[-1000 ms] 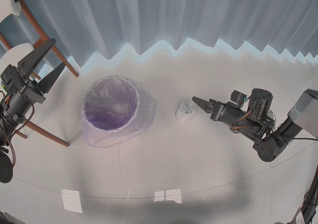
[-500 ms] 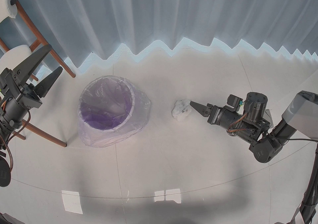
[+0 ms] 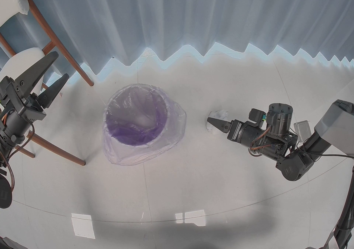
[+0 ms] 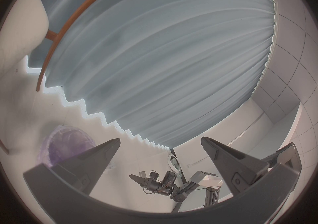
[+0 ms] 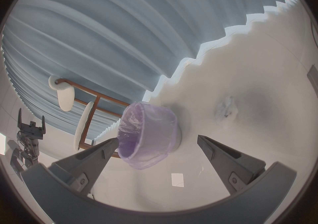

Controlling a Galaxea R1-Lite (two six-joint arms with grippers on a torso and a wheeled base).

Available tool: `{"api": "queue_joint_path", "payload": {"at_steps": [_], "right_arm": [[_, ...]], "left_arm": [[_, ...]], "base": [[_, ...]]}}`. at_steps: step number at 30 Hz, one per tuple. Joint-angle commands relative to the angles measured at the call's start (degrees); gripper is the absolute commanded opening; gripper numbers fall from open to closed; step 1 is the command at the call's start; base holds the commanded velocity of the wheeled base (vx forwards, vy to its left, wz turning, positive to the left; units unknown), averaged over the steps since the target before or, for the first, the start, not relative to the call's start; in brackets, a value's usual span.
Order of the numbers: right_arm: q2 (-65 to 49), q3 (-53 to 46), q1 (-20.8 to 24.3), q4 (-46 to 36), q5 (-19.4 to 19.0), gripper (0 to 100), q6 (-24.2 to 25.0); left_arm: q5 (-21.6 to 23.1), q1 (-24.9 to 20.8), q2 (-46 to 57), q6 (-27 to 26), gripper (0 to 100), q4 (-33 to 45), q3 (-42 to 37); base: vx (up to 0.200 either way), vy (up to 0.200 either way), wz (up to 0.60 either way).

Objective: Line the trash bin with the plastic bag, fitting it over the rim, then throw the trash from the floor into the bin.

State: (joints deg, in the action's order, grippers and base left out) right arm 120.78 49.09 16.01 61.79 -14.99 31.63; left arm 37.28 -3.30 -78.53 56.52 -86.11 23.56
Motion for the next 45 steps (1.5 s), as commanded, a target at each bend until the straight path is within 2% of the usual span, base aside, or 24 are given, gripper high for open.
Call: {"api": "queue_joint_path", "payload": {"at_steps": [1, 4, 7, 11, 20, 27, 36, 41, 45], "right_arm": [[0.33, -0.05, 1.48, -0.01, -0.03, 100, 0.27], [0.33, -0.22, 2.71, -0.01, -0.03, 100, 1.32], [-0.11, 0.39, 4.12, -1.33, -0.03, 100, 4.66], [3.84, 3.38, 3.42, -5.72, 0.05, 100, 5.37], [22.83, 14.45, -3.61, -1.06, 3.83, 100, -2.19], [25.47, 20.08, -6.69, -0.71, 4.36, 100, -1.40], [28.37, 24.56, -7.22, -0.53, 5.68, 100, -0.52], [31.97, 30.19, -6.34, -1.59, 6.47, 100, -0.96], [34.78, 36.25, -6.60, -6.16, 8.05, 100, -3.07]], "left_arm": [[-0.01, -0.04, -0.04, -0.09, 100, -0.02, -0.27], [-0.01, 0.14, -0.13, 0.00, 100, -0.02, 0.17], [-0.01, 0.49, -0.22, 0.00, 100, -0.02, 0.61], [0.07, 0.40, -0.22, -0.09, 100, -0.11, 0.43], [0.16, -0.04, -0.13, -0.09, 100, -0.11, 0.17], [0.16, -0.21, 0.05, -0.09, 100, -0.11, -0.01], [0.25, -0.30, 0.22, -0.18, 100, -0.11, -0.36], [0.25, -0.48, 0.22, -0.18, 100, -0.11, -0.62], [0.25, -0.83, 0.31, -0.18, 100, -0.11, -0.71]], "base": [[0.000, 0.200, 0.00], [0.000, 0.200, 0.00], [0.000, 0.200, 0.00], [0.000, 0.000, 0.00], [0.000, 0.000, 0.00], [0.000, 0.000, 0.00], [0.000, 0.000, 0.00], [0.000, 0.000, 0.00], [0.000, 0.000, 0.00]]}}
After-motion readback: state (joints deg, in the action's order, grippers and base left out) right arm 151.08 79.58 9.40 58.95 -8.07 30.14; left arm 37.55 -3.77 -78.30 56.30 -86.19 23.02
